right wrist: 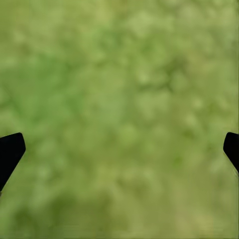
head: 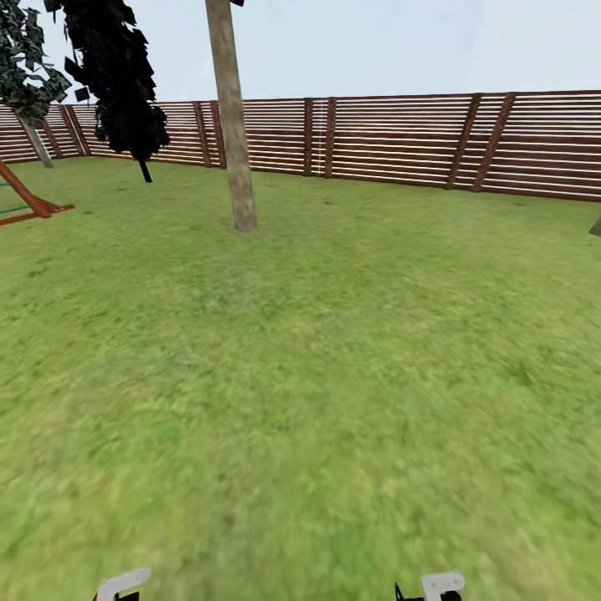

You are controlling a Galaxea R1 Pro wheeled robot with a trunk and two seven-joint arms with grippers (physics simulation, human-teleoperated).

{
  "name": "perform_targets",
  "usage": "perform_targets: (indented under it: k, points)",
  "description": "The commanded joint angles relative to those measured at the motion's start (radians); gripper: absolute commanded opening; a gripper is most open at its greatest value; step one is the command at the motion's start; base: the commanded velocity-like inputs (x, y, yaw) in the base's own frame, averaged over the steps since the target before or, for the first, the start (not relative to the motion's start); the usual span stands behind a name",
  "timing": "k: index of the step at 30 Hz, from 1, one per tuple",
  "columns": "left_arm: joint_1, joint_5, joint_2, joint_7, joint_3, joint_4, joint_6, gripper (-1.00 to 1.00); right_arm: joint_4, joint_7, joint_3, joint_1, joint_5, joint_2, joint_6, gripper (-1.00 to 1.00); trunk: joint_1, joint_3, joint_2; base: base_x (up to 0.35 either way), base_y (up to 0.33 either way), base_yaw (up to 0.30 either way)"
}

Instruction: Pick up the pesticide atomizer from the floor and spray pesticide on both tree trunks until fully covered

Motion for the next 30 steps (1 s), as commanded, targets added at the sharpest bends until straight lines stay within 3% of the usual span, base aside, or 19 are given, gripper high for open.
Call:
perform_targets:
  k: [1,8,12,14,19,30]
  points:
    - [-0.001,-0.011,0.000,0.004,0.005,0.001,-0.004,-1.00,0.000,-0.003,0.009,0.000,-0.007,0.000,-0.002,1.00,0.000,-0.001,0.000,0.340,0.000,0.000]
    - [-0.001,-0.010,-0.003,0.004,0.003,0.004,-0.003,-1.00,-0.017,-0.007,0.004,-0.001,-0.010,0.004,-0.006,1.00,0.000,-0.001,0.000,0.340,0.000,0.000]
    - [-0.001,-0.009,-0.002,0.002,0.004,0.004,-0.003,-1.00,-0.189,-0.006,0.004,-0.002,-0.008,-0.003,-0.005,1.00,0.000,-0.001,0.000,0.340,0.000,0.000]
    - [-0.001,-0.009,-0.002,-0.002,0.003,0.004,-0.003,-1.00,-0.218,-0.003,0.012,-0.002,-0.002,-0.004,-0.004,1.00,0.000,-0.001,0.000,0.340,0.000,0.000]
    - [-0.001,-0.011,-0.006,-0.006,0.001,0.004,-0.002,-1.00,-0.184,0.000,0.019,-0.002,0.000,-0.023,-0.005,1.00,0.000,-0.001,0.000,0.340,0.000,0.000]
    - [-0.001,-0.010,-0.003,-0.008,0.003,0.003,-0.002,-1.00,-0.179,0.000,0.021,-0.002,0.001,-0.025,-0.005,1.00,0.000,-0.001,0.000,0.340,0.000,0.000]
